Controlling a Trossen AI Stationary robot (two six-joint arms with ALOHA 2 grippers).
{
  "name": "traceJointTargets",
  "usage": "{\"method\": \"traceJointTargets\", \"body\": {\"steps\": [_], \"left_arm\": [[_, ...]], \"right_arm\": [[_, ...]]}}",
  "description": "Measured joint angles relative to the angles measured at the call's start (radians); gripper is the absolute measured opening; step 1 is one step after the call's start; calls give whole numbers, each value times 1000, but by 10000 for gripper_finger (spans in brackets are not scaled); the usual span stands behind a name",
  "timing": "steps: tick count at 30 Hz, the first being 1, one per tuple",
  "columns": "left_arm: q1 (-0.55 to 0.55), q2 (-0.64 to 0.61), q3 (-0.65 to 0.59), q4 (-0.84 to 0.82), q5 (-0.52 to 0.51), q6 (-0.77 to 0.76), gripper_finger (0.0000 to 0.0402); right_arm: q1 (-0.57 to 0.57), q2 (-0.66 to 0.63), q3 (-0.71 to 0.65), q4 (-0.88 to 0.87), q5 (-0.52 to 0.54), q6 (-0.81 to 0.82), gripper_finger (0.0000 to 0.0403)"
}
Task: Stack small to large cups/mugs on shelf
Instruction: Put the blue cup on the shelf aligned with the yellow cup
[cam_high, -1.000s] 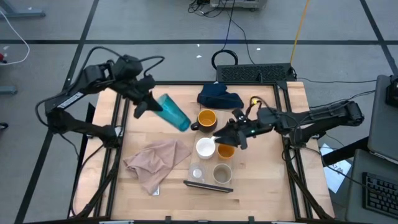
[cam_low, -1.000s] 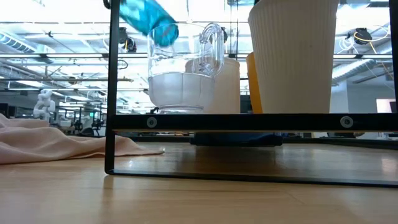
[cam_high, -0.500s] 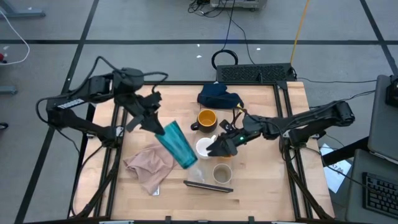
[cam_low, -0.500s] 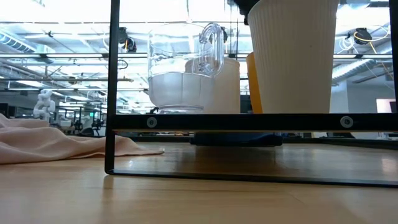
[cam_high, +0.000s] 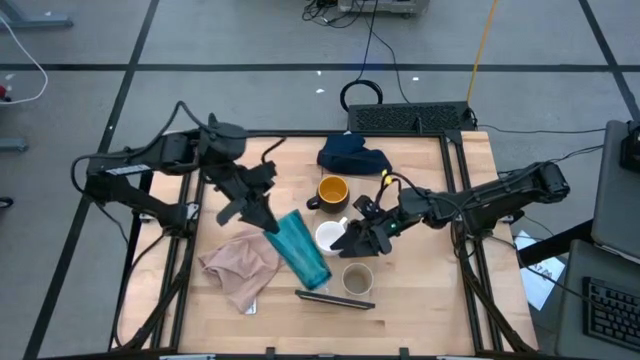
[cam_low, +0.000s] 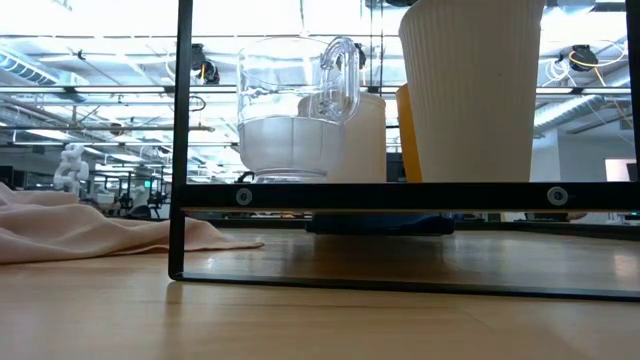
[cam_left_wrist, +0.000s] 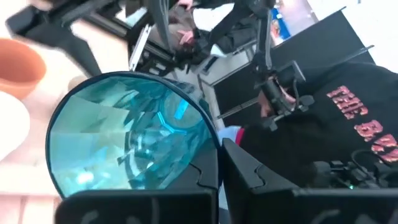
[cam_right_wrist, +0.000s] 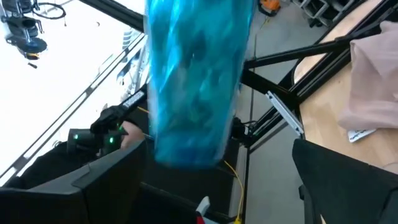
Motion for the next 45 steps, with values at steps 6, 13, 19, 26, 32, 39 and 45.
{"method": "traceJointTargets", "body": {"steps": [6,13,19,26,32,39,45], "left_arm": [[-24,39,1,63,6,-14,6],[-32,78,0,116,24,-26,7],[-30,103,0,139,27,-22,7],[-26,124,0,190,39,-38,6],[-23,145,0,231,56,-57,4],[-19,157,0,260,56,-63,6],[4,154,0,282,52,-69,10]], "right_arm": [[0,0,0,0,4,0,392],[11,11,0,22,3,5,392],[41,28,0,82,2,27,392],[70,33,0,128,1,51,392],[86,33,0,131,25,47,392],[88,33,0,132,28,45,392],[92,33,0,143,28,51,392]]}}
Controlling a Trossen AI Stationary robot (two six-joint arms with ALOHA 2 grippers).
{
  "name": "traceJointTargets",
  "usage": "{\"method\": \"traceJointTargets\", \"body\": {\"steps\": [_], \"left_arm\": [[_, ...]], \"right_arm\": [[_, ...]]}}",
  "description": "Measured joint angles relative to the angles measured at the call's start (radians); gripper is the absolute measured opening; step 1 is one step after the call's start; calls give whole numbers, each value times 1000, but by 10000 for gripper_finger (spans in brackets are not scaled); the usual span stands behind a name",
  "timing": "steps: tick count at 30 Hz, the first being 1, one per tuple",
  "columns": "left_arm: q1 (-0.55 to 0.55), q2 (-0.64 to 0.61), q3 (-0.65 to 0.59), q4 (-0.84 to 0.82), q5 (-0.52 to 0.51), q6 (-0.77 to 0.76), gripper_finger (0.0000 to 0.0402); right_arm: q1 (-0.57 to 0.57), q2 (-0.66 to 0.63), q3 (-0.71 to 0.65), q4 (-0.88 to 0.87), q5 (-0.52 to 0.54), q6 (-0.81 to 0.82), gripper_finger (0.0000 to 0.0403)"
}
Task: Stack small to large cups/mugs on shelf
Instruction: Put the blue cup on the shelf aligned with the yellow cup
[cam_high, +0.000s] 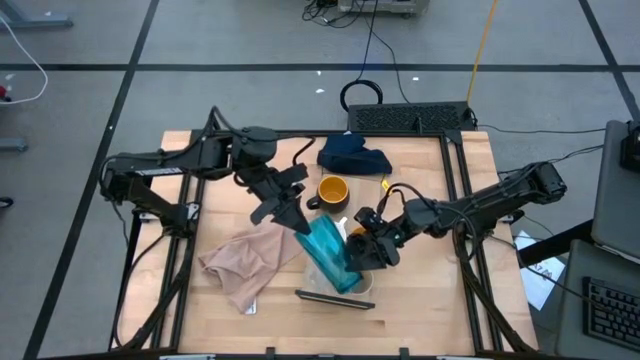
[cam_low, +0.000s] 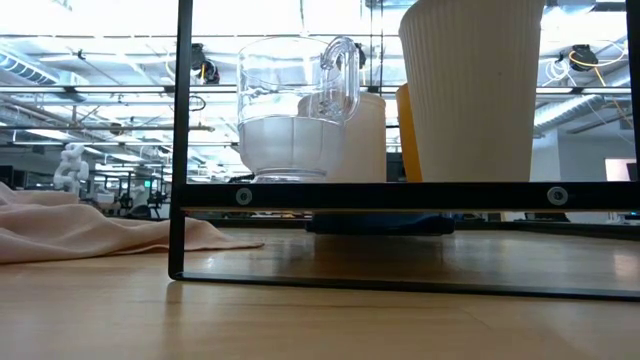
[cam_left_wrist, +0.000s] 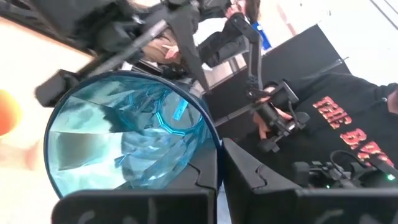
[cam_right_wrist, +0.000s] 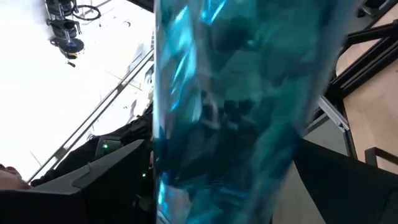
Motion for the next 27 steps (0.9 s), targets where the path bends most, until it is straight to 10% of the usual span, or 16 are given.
{"method": "traceJointTargets", "body": {"steps": [27], "left_arm": [[11,75,2,106,56,-54,11]], "right_arm": [[25,1,0,23,-1,19,390]]}}
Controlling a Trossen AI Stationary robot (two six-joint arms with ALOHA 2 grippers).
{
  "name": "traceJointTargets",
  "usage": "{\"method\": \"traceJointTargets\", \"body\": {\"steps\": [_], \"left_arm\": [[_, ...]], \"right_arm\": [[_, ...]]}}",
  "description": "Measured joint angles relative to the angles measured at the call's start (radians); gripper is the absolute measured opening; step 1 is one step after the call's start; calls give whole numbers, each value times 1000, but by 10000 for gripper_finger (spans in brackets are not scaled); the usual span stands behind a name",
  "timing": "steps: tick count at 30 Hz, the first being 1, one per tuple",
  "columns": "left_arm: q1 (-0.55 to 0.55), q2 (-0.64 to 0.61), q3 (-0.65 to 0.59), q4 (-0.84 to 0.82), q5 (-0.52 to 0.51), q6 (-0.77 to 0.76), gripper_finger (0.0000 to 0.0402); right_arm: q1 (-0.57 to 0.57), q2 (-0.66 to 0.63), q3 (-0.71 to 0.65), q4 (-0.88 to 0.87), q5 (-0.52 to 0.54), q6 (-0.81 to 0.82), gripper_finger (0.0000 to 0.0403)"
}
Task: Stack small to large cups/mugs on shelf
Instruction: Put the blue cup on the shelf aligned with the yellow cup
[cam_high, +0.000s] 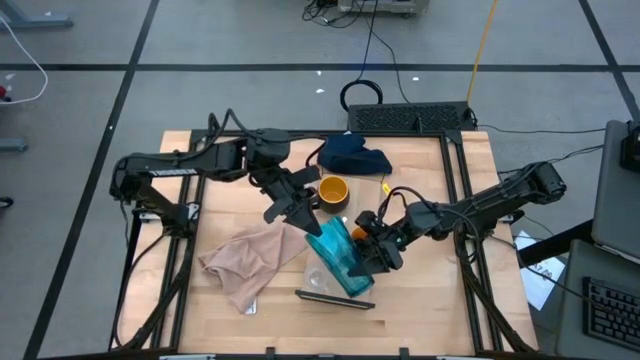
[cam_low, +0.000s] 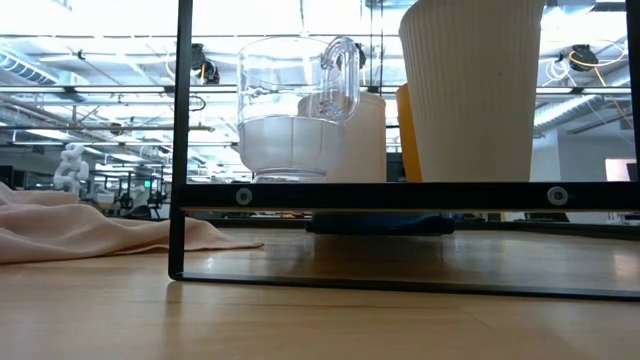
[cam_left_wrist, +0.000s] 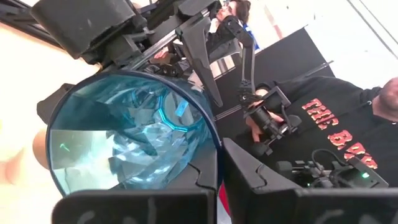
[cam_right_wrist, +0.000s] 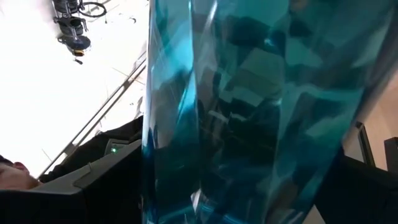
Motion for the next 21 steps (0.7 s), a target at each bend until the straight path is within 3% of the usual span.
{"method": "traceJointTargets", "body": {"steps": [7,21], "left_arm": [[7,-1,0,11,4,-11,15],[9,-1,-2,45,0,-33,7]], "right_arm": [[0,0,0,-3,-20,8,340],[0,-1,0,4,-48,27,339]]}}
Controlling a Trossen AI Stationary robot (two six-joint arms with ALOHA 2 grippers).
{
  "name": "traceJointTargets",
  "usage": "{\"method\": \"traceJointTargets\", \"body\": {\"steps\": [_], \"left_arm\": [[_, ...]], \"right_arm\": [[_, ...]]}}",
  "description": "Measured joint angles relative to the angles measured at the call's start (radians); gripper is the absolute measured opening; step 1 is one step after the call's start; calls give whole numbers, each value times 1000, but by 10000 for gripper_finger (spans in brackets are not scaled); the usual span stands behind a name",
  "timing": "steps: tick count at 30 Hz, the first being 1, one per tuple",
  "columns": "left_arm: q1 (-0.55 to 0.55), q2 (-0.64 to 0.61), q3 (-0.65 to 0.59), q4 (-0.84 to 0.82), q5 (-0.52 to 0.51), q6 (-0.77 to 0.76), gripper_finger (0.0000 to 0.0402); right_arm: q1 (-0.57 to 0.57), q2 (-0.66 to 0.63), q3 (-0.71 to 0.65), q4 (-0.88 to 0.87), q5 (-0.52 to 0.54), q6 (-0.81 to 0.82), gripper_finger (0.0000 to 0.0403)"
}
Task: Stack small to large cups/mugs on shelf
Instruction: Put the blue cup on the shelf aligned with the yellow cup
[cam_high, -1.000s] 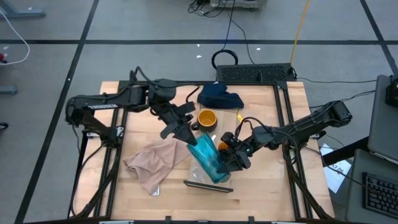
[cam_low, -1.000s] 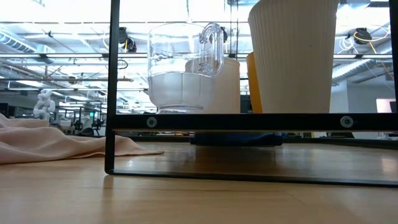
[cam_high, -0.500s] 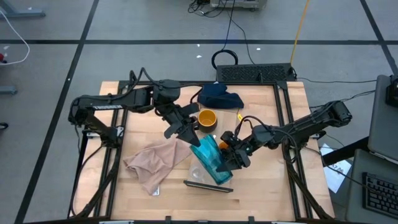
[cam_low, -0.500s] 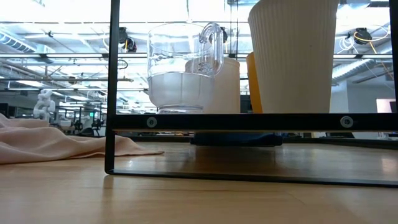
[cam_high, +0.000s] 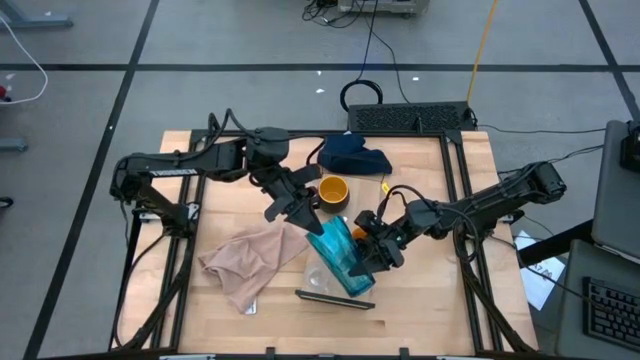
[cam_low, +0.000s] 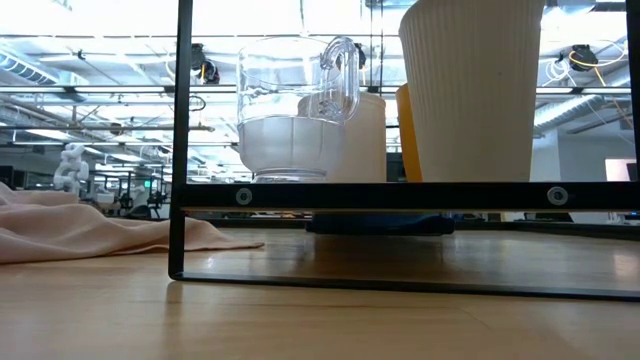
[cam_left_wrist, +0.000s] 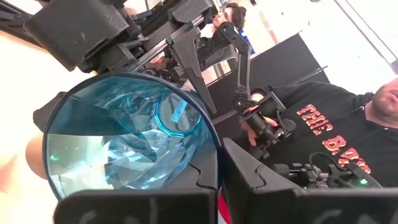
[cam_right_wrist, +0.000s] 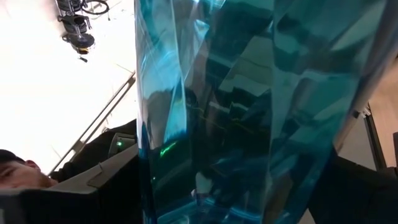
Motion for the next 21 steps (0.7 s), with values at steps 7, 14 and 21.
{"method": "traceJointTargets", "body": {"steps": [7,14,21], "left_arm": [[22,0,0,26,-1,-8,20],[43,0,0,34,1,-17,11],[48,0,0,41,-22,-11,35]], "right_arm": [[-1,0,0,23,1,5,338],[-1,30,0,81,3,19,338],[1,71,1,153,-23,31,336]]}}
